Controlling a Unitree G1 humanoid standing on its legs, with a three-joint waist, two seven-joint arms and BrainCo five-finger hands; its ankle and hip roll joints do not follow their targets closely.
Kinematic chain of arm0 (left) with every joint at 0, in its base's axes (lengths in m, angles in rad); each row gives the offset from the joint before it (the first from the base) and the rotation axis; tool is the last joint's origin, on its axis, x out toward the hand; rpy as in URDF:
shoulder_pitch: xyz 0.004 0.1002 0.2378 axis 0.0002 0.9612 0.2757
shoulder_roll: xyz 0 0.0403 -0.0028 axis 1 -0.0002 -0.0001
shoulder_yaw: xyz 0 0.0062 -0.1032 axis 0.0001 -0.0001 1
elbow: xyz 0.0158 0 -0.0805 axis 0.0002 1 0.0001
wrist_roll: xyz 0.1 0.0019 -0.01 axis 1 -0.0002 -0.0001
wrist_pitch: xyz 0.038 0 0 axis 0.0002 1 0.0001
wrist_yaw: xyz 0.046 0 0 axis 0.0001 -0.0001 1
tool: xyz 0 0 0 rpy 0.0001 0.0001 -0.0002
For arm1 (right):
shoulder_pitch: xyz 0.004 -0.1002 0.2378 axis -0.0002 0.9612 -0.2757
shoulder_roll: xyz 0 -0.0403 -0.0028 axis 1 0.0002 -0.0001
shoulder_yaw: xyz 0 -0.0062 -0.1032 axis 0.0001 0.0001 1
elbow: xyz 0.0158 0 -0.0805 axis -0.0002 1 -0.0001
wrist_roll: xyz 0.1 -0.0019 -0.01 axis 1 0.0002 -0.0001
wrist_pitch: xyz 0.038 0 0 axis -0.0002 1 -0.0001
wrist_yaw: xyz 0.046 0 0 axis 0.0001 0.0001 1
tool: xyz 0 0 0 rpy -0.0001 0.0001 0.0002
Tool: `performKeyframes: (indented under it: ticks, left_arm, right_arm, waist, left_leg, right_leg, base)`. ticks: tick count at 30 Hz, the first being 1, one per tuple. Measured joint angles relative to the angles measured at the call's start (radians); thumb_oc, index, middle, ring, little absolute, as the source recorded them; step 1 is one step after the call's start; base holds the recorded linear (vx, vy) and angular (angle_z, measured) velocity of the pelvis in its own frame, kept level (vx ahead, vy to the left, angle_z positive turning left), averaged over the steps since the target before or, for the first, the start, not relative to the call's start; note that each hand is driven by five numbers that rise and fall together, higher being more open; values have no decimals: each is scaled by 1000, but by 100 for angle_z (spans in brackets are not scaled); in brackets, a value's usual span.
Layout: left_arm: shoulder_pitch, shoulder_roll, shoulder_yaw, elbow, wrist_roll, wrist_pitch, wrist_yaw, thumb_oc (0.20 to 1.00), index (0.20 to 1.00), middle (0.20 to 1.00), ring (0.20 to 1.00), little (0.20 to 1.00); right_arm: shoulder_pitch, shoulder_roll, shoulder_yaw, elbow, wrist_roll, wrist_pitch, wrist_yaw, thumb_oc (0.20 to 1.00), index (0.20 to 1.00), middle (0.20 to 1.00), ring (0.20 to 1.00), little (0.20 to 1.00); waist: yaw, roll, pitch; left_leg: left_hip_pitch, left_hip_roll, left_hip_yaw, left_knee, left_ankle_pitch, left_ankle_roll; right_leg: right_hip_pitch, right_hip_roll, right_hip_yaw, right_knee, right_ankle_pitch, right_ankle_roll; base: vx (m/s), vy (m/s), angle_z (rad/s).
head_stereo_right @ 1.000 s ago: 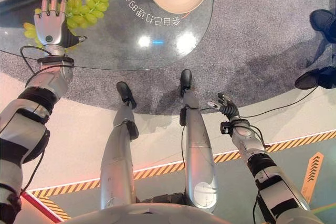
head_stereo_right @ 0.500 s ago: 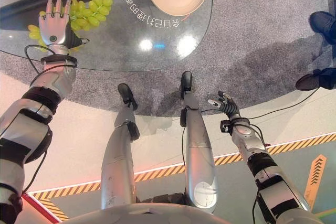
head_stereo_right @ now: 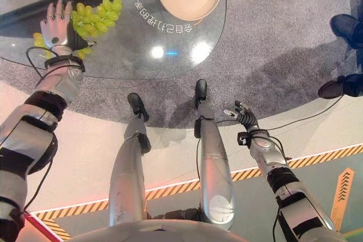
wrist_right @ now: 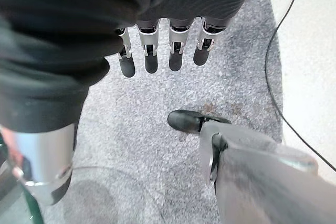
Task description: Pick up fruits into the plate
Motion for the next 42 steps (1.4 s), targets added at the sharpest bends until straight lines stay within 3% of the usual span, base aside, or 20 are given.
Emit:
performKeyframes:
  ticks: [9,13,22,31,36,42]
  left_arm:
    - [92,25,76,-134,5,37,25,1000,1000,1000,1000,1000]
    - [93,47,76,-157,49,60,32,1000,1000,1000,1000,1000]
    - [149,81,112,-293,78,59,69,1000,1000,1000,1000,1000]
    - [137,102,113,-314,93,55,74,1000,1000,1000,1000,1000]
    - [66,95,42,-273,117,57,20,1000,1000,1000,1000,1000]
    - [-100,10,-99,-60,169,72,-85,1000,1000,1000,1000,1000]
  right_arm:
    - [33,0,-30,-1,-1,7,0,1000,1000,1000,1000,1000]
    - [33,-1,-37,-1,-1,7,-1,1000,1000,1000,1000,1000]
    - [53,0,-38,-1,-1,7,0,1000,1000,1000,1000,1000]
    - [58,0,-39,0,-10,7,2,1000,1000,1000,1000,1000]
    - [58,-1,-41,5,-9,9,7,1000,1000,1000,1000,1000]
    - [45,-4,-40,33,-9,19,27,1000,1000,1000,1000,1000]
  waist:
    - [40,29,17]
    - [44,30,17]
    - [46,30,18]
    - [56,30,18]
    - [39,30,18]
    - [-1,28,18]
  left_leg:
    - [23,-10,-7,-36,21,3]
    - [23,-11,-9,-36,22,3]
    - [44,-11,-11,-44,25,3]
    - [46,-12,-11,-45,29,4]
    - [46,-12,-10,-45,29,4]
    - [41,-12,-3,-44,27,3]
  right_leg:
    - [13,-10,-10,0,-1,2]
    - [15,-10,-12,1,-2,2]
    - [33,-10,-13,-1,-2,2]
    - [35,-11,-15,3,-3,3]
    - [35,-11,-14,2,-3,3]
    - [28,-9,-6,1,-3,3]
  base:
    - [-6,-25,4]
    - [0,0,0]
    - [3,-4,0]
    - [0,0,0]
    - [0,13,0]
    - [5,34,-2]
